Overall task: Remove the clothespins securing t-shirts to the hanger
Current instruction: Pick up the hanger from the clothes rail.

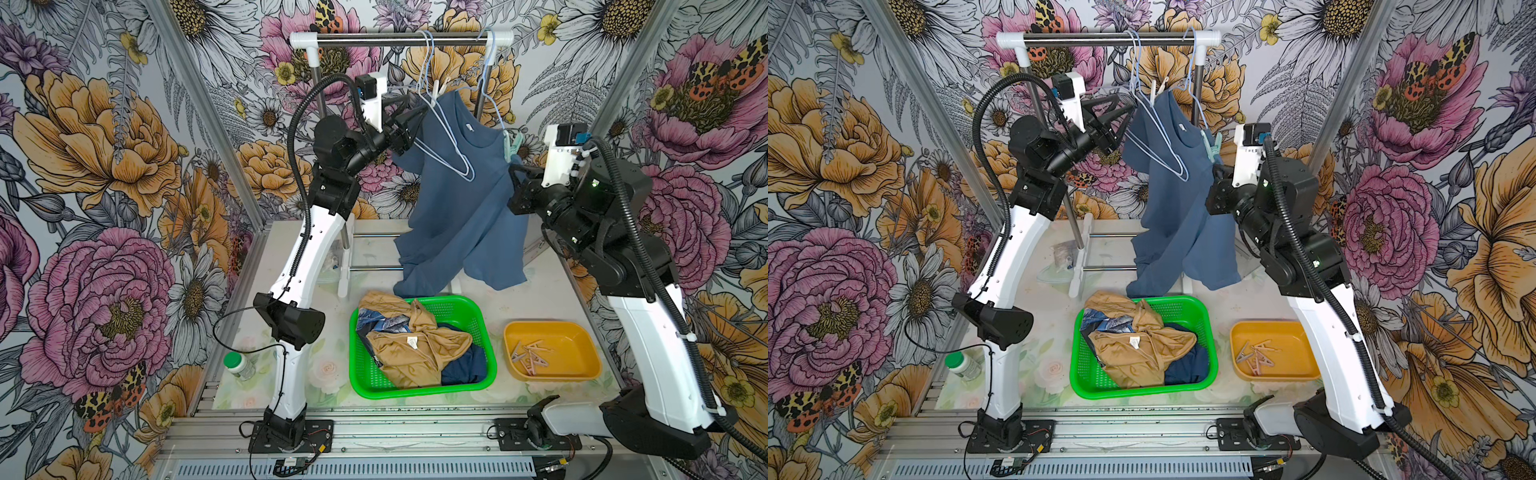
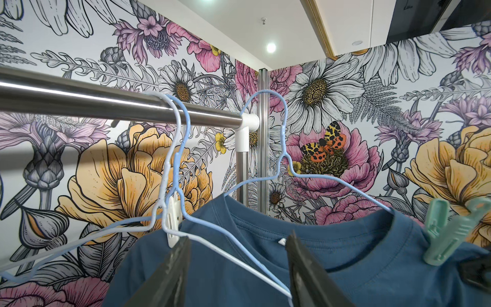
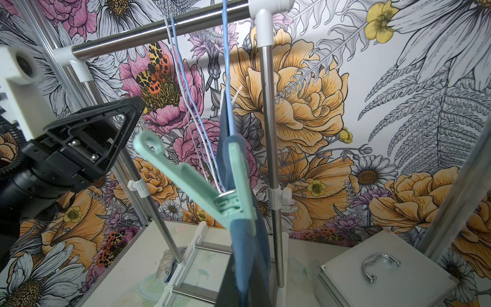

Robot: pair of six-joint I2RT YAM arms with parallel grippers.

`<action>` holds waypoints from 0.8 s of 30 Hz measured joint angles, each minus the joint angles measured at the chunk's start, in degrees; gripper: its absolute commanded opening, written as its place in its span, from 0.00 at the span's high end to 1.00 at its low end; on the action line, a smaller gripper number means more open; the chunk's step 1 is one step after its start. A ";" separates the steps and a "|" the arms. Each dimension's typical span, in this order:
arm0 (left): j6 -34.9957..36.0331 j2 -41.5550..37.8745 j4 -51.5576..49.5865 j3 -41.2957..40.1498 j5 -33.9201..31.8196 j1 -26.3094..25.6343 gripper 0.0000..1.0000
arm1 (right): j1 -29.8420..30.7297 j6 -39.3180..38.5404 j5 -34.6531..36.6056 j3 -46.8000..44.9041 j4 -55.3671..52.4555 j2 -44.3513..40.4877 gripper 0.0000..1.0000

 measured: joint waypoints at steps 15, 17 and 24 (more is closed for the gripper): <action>1.14 -10.88 -0.85 -13.99 0.09 -3.02 0.42 | 0.00 -1.49 2.56 -16.00 -0.61 -20.81 1.00; 1.77 -12.94 -0.81 -16.61 0.07 -3.45 0.42 | 0.00 -1.75 3.08 -16.61 -0.70 -23.71 1.00; 3.52 -18.95 -0.61 -24.20 0.02 -4.96 0.41 | 0.00 -3.56 4.24 -17.11 -0.92 -32.09 1.00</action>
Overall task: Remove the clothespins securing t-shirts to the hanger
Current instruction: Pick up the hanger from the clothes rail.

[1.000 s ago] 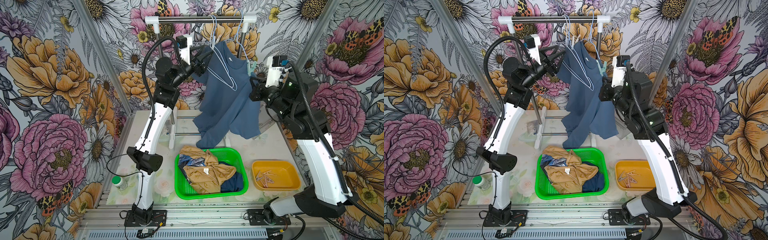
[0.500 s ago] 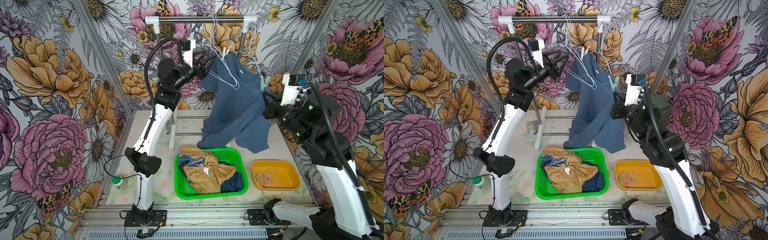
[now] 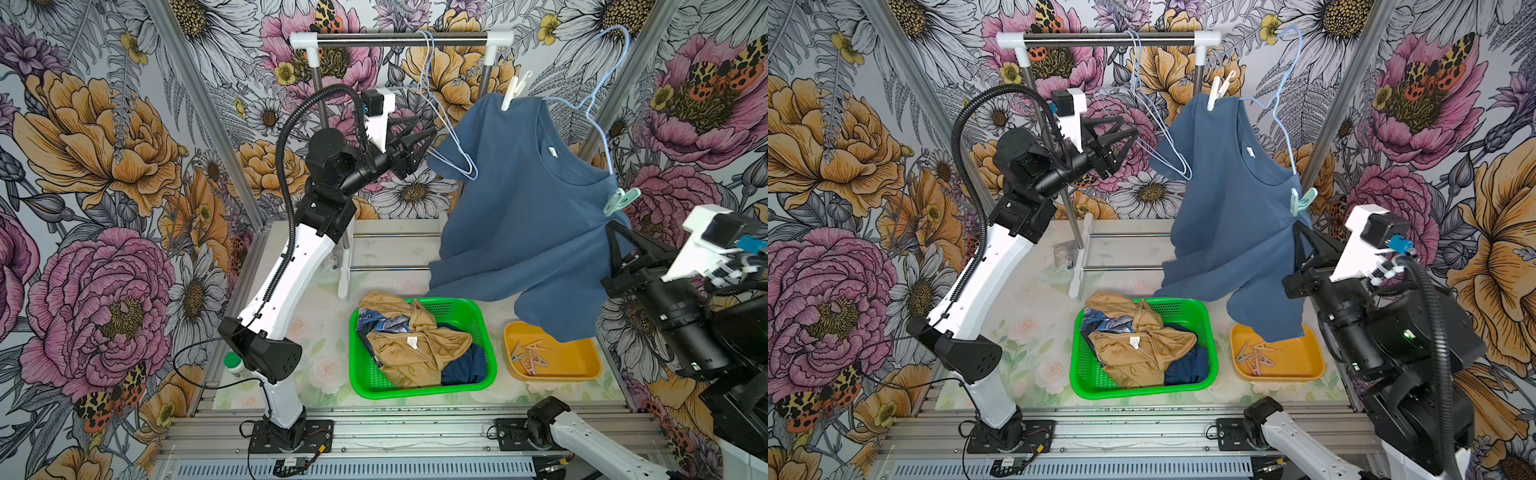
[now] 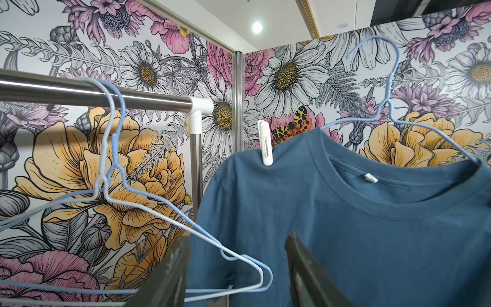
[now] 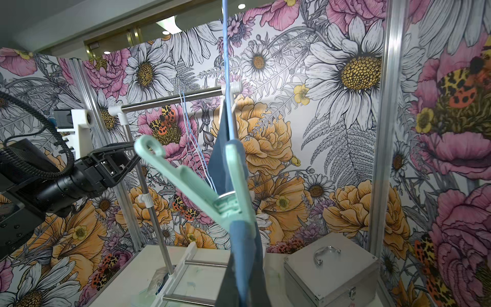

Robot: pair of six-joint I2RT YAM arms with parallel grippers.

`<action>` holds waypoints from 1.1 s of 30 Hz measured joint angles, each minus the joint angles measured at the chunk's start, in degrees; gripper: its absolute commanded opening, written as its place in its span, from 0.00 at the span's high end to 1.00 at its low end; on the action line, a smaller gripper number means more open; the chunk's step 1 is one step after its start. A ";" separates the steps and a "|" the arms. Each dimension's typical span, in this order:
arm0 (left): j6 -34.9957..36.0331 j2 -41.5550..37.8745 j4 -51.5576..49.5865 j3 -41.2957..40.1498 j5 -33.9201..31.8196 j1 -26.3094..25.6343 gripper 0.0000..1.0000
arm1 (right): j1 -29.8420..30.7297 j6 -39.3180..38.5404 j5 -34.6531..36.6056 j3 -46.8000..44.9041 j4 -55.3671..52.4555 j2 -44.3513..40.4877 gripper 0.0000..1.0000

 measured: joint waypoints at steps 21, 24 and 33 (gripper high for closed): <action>5.55 -13.57 -0.42 -14.71 0.07 -9.07 0.40 | 0.00 -8.20 -8.07 15.78 -9.68 -4.81 1.00; 5.57 -17.00 0.07 -17.27 0.02 -9.18 0.40 | 0.00 -8.22 -10.75 18.58 -9.92 -4.76 1.00; 5.64 -25.11 1.22 -27.19 -0.11 -8.46 0.39 | 0.00 -7.96 -21.40 20.44 -10.14 1.16 1.00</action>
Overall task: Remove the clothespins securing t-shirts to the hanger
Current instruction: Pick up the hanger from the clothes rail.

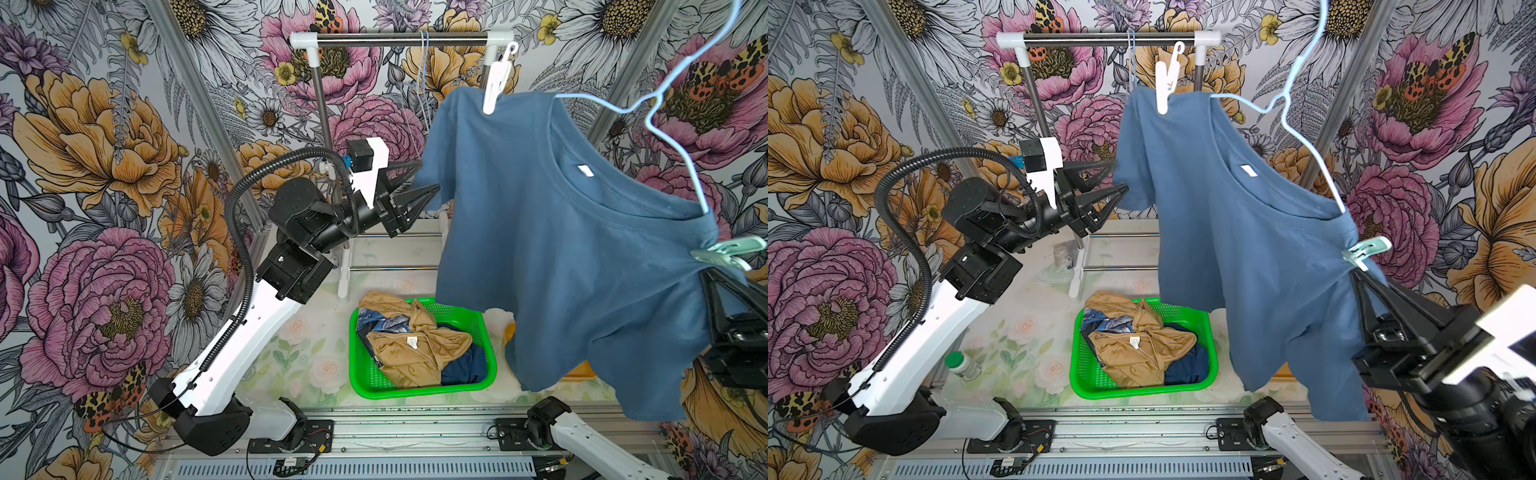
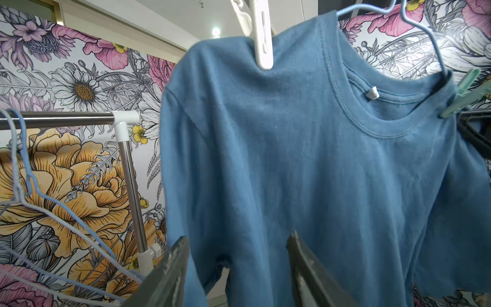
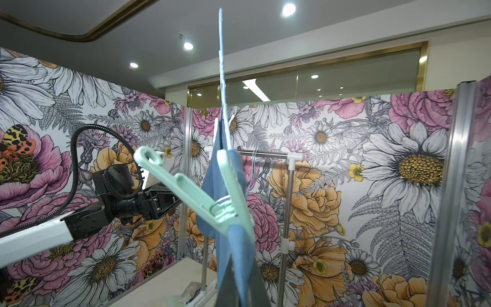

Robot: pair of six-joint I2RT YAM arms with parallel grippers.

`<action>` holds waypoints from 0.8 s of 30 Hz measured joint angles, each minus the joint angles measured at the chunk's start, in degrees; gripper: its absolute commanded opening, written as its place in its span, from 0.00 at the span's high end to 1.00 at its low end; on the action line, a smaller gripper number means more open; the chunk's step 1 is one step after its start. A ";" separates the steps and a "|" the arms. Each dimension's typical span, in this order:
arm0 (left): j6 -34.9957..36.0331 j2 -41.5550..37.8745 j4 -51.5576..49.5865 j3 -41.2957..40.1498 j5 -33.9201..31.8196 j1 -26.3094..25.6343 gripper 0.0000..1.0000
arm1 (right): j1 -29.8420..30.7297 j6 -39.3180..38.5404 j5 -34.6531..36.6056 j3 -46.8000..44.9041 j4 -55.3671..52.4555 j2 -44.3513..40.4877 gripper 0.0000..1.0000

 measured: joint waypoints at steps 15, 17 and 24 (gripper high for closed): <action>-0.09 -10.64 -0.09 -9.27 -1.84 4.39 0.38 | 0.00 0.66 -13.88 23.30 -2.21 24.37 1.00; -0.09 -11.08 -0.09 -9.33 -1.84 5.03 0.38 | 0.00 0.94 -14.99 25.05 -2.01 25.46 1.00; -0.11 -11.17 -0.11 -9.60 -1.81 6.01 0.38 | 0.00 1.05 -16.83 25.42 -1.36 25.92 1.00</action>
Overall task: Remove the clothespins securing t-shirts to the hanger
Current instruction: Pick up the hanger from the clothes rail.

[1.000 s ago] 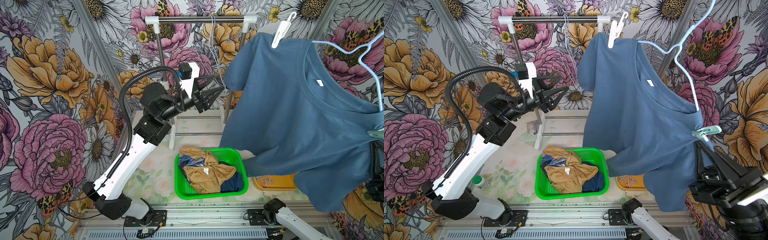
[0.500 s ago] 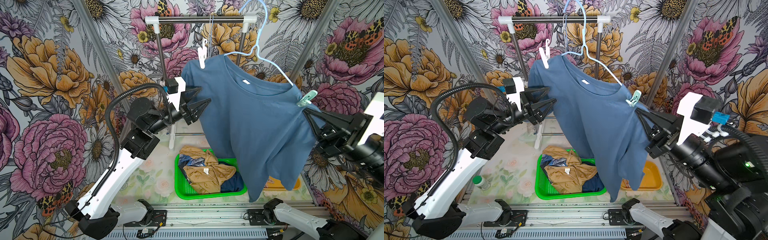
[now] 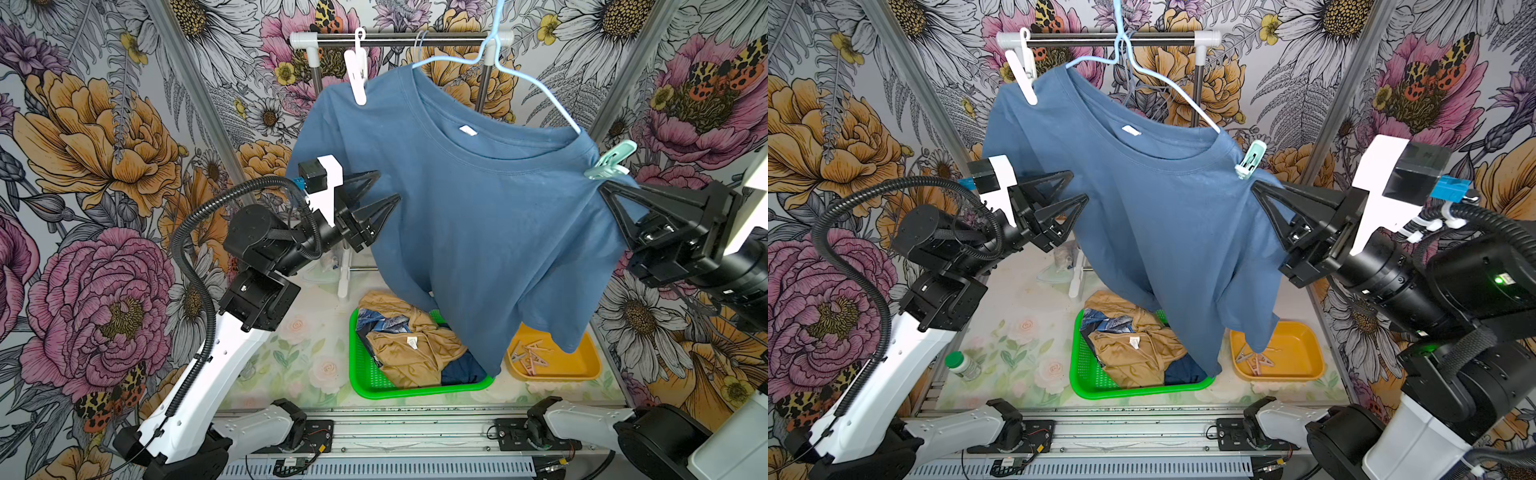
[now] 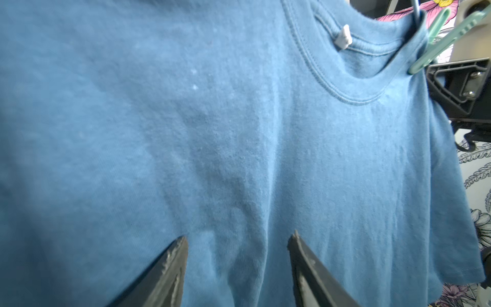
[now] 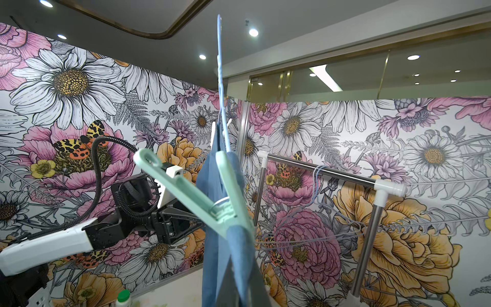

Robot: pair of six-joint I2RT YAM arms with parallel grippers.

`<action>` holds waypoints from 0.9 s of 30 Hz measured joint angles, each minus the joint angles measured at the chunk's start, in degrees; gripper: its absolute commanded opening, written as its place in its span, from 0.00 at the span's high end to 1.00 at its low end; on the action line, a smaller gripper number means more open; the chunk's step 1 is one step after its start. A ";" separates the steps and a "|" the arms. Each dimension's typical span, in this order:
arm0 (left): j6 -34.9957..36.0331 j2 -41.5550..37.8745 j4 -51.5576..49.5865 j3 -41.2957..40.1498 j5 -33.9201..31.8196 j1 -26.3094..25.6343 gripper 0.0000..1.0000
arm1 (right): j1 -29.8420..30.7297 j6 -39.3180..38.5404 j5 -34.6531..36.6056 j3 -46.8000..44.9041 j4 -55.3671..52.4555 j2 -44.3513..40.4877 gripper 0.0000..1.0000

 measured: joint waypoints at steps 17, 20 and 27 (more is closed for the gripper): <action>-0.66 -4.20 -0.74 -7.82 -0.04 0.31 0.38 | 0.00 -4.72 -2.58 -56.83 16.65 -19.28 1.00; -0.79 -5.20 -0.83 -8.66 -0.07 0.31 0.37 | 0.00 -5.18 -2.49 -64.74 20.61 -22.14 1.00; -1.51 -5.11 -1.90 -10.10 -0.28 0.33 0.37 | 0.00 -5.57 -2.29 -78.31 29.09 -28.81 1.00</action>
